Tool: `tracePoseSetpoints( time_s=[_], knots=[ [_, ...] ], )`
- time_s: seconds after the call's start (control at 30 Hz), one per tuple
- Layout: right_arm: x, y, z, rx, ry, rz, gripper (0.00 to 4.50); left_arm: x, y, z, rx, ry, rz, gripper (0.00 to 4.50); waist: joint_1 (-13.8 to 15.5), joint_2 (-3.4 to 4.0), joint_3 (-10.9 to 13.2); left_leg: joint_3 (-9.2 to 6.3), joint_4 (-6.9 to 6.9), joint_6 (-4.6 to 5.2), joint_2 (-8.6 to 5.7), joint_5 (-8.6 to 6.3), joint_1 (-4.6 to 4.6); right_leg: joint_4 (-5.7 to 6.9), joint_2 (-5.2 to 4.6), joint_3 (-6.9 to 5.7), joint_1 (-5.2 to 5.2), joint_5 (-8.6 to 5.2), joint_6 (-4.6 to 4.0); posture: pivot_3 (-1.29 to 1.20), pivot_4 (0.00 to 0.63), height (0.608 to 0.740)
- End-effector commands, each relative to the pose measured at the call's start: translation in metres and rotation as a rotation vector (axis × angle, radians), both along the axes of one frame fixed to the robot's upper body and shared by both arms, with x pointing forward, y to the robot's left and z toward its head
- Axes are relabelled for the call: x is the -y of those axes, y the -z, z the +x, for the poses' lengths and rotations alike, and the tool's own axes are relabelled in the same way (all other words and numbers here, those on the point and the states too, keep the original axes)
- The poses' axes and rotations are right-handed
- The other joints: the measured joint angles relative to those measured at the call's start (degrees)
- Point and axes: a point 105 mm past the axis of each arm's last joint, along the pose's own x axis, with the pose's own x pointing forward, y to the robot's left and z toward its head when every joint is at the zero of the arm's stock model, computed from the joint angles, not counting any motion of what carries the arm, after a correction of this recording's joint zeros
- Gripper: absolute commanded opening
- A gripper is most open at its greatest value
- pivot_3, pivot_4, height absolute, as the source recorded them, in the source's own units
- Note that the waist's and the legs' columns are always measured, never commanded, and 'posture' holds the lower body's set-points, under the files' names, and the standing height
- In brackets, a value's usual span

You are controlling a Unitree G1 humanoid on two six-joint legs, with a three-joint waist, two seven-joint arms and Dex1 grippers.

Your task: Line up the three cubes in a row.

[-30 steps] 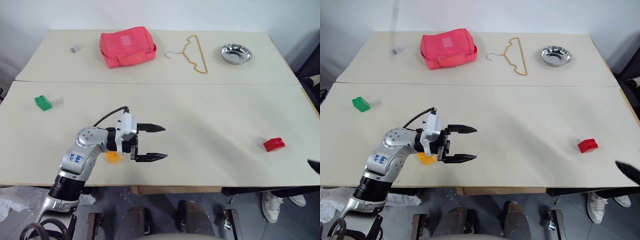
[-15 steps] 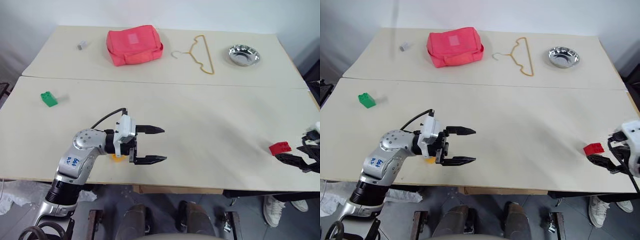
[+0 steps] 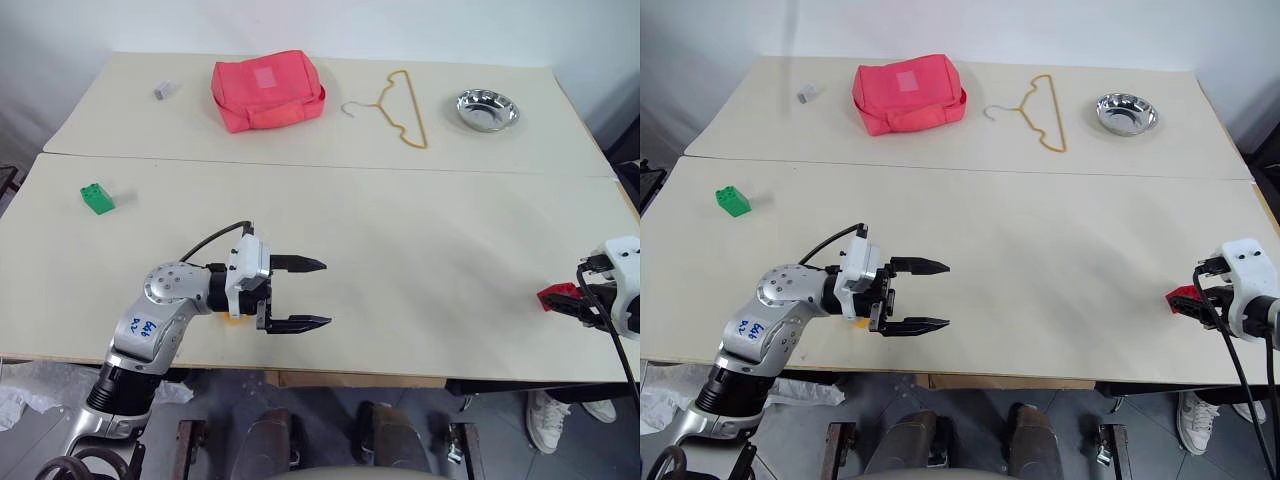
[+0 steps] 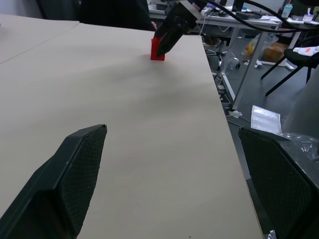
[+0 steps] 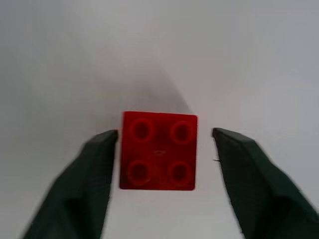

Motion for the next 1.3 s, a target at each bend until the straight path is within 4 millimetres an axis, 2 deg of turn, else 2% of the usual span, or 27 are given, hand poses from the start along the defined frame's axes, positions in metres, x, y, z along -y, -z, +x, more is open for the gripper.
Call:
tracePoseSetpoints(
  time_s=[0.03, 0.07, 0.13, 0.17, 0.2, 0.23, 0.27, 0.3, 0.33, 0.57, 0.7, 0.87, 0.97, 1.1, 1.17, 1.2, 1.3],
  knots=[
    [-0.002, -0.009, 0.004, 0.034, -0.025, -0.007, 1.77, -0.001, -0.013, -0.001, 0.06, 0.014, -0.012, 4.5, -0.06, 0.0, 0.0, 0.01, 0.0, 0.0, 0.0, 0.0, 0.0, 0.0, 0.0, 0.0, 0.0, 0.0, 0.0, 0.0, 0.15, 0.74],
    [-0.003, -0.01, 0.005, 0.034, -0.032, -0.006, 1.51, -0.001, -0.014, -0.001, 0.061, 0.014, -0.012, 4.5, -0.05, 0.0, 0.0, 0.02, 0.0, 0.0, 0.0, 0.0, 0.01, 0.0, 0.0, 0.01, 0.0, 0.0, 0.0, 0.0, 0.15, 0.74],
    [-0.007, -0.015, 0.008, 0.049, -0.068, -0.005, 1.49, -0.003, -0.014, 0.001, 0.064, 0.013, -0.012, 4.5, -0.06, 0.0, 0.0, 0.02, 0.0, 0.0, 0.0, 0.0, 0.01, 0.0, 0.0, 0.01, 0.0, 0.0, 0.0, 0.0, 0.15, 0.74],
    [-0.017, -0.023, 0.011, 0.064, -0.133, 0.007, 1.49, -0.005, -0.015, 0.001, 0.068, 0.015, -0.021, 4.5, -0.09, 0.0, 0.0, 0.02, 0.0, 0.0, 0.0, 0.0, 0.01, 0.0, 0.0, 0.01, 0.0, 0.0, 0.0, 0.0, 0.15, 0.74],
    [-0.035, -0.037, 0.018, 0.111, -0.24, 0.013, 1.49, -0.009, -0.017, 0.003, 0.063, 0.001, -0.038, 4.5, -0.1, 0.0, 0.0, 0.03, 0.0, 0.0, 0.0, 0.0, 0.01, 0.0, 0.0, 0.01, 0.0, 0.0, 0.0, 0.0, 0.15, 0.74],
    [-0.07, -0.059, 0.027, 0.198, -0.475, -0.013, 1.49, -0.016, -0.018, 0.008, 0.06, -0.045, -0.07, 4.5, -0.39, 0.02, 0.01, 0.03, 0.01, 0.0, 0.0, 0.0, 0.01, 0.0, 0.0, 0.02, -0.01, 0.0, 0.0, 0.0, 0.15, 0.74],
    [-0.094, -0.072, 0.029, 0.252, -0.646, -0.041, 1.49, -0.022, -0.019, 0.012, 0.057, -0.08, -0.092, 4.5, -0.93, 0.07, 0.03, 0.07, 0.01, 0.0, 0.02, 0.0, 0.03, 0.01, 0.02, 0.06, -0.04, 0.0, 0.0, 0.0, 0.15, 0.74],
    [-0.119, -0.081, 0.03, 0.284, -0.817, -0.073, 1.49, -0.029, -0.017, 0.016, 0.063, -0.118, -0.094, 4.5, -1.38, 0.14, 0.02, 0.14, 0.0, 0.0, 0.04, 0.0, 0.06, 0.03, 0.04, 0.13, -0.07, 0.01, 0.01, 0.0, 0.15, 0.74],
    [-0.135, -0.082, 0.031, 0.279, -0.93, -0.097, 1.49, -0.034, -0.014, 0.018, 0.066, -0.144, -0.089, 4.5, -1.93, 0.18, 0.02, 0.12, -0.01, -0.02, 0.08, 0.01, 0.08, 0.04, 0.06, 0.12, -0.07, 0.0, 0.01, 0.0, 0.15, 0.74],
    [-0.203, -0.082, 0.066, 0.21, -1.267, -0.136, 1.49, -0.056, -0.004, 0.021, 0.077, -0.197, -0.033, 4.5, -1.66, -0.01, 0.1, 0.06, -0.02, -0.16, 0.15, 0.01, -0.06, -0.04, 0.16, 0.03, -0.13, -0.02, -0.05, 0.0, 0.15, 0.74],
    [-0.214, -0.061, 0.085, 0.092, -1.377, -0.256, 1.49, -0.068, -0.003, 0.021, 0.087, -0.218, -0.001, 4.5, -1.39, -0.01, 0.1, -0.02, -0.01, -0.13, 0.07, 0.02, -0.15, 0.0, 0.05, -0.06, -0.19, -0.02, -0.04, 0.0, 0.15, 0.74],
    [-0.221, -0.043, 0.103, 0.029, -1.37, -0.286, 1.49, -0.076, 0.0, 0.017, 0.096, -0.259, 0.014, 4.5, -1.95, -0.02, 0.1, 0.01, -0.05, -0.11, 0.06, 0.01, -0.15, 0.01, 0.04, -0.1, -0.2, -0.02, -0.04, 0.0, 0.15, 0.74],
    [-0.225, -0.039, 0.109, 0.018, -1.357, -0.284, 1.49, -0.076, 0.0, 0.014, 0.095, -0.276, 0.009, 4.5, -2.46, -0.01, 0.1, 0.0, -0.06, -0.11, 0.09, 0.01, -0.16, 0.04, 0.05, -0.12, -0.24, -0.02, -0.04, 0.0, 0.15, 0.74],
    [-0.232, -0.03, 0.108, 0.005, -1.401, -0.286, 1.49, -0.078, 0.004, 0.006, 0.085, -0.306, 0.003, 4.5, -3.16, -0.01, 0.1, -0.04, -0.04, -0.11, 0.11, 0.01, -0.13, 0.11, 0.04, -0.11, -0.22, -0.04, -0.06, 0.0, 0.15, 0.74],
    [-0.234, -0.028, 0.105, -0.001, -1.421, -0.274, 2.21, -0.077, 0.004, 0.004, 0.085, -0.315, 0.002, 4.5, -3.19, -0.01, 0.1, -0.03, -0.08, -0.12, 0.12, 0.01, -0.09, 0.12, 0.04, -0.1, -0.22, -0.04, -0.08, 0.0, 0.15, 0.74],
    [-0.234, -0.028, 0.104, -0.001, -1.426, -0.272, 2.43, -0.077, 0.004, 0.004, 0.088, -0.32, 0.001, 4.5, -3.19, -0.01, 0.1, -0.03, -0.07, -0.12, 0.12, 0.01, -0.09, 0.13, 0.04, -0.1, -0.22, -0.04, -0.08, 0.0, 0.15, 0.74],
    [-0.235, -0.036, 0.105, 0.062, -1.43, -0.258, 3.41, -0.079, 0.0, 0.006, 0.108, -0.363, -0.022, 4.5, -3.06, -0.01, 0.1, -0.02, -0.06, -0.12, 0.11, 0.01, -0.1, 0.13, 0.02, -0.08, -0.22, -0.04, -0.08, 0.0, 0.15, 0.74]
  ],
)
